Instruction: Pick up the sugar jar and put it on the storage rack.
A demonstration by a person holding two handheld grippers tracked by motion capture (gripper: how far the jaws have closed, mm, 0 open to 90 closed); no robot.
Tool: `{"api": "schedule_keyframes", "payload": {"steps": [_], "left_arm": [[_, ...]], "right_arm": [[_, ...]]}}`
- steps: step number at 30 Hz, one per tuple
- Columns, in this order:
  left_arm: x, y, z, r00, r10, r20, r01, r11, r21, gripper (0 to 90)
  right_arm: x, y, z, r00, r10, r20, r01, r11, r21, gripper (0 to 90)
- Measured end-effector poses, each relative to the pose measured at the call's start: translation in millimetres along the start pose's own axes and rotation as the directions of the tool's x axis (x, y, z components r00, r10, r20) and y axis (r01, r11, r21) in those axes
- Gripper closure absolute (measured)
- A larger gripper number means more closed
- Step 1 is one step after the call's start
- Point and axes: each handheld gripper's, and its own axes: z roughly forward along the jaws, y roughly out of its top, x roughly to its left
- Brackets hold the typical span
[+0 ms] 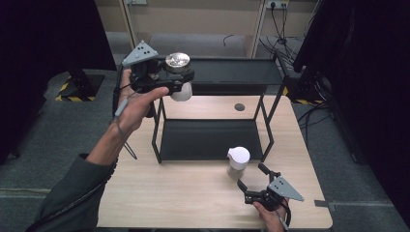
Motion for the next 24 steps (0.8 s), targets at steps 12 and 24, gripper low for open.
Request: {"api": "schedule_keyframes", "payload": {"steps": [12, 24], "left_arm": [[-2.9, 9.2, 24.0, 0.9980, -0.014, -0.061, 0.014, 0.9999, -0.007, 31.4], [-0.1, 10.1, 48.4, 0.9909, -0.032, -0.131, 0.030, 0.9994, -0.016, 31.5]], "right_arm": [[-0.3, -0.1, 0.2, 1.0000, -0.001, -0.004, 0.001, 1.000, -0.001, 0.3], [-0.5, -0.2, 0.3, 1.0000, -0.001, -0.007, 0.001, 1.000, -0.002, 0.3]]}}
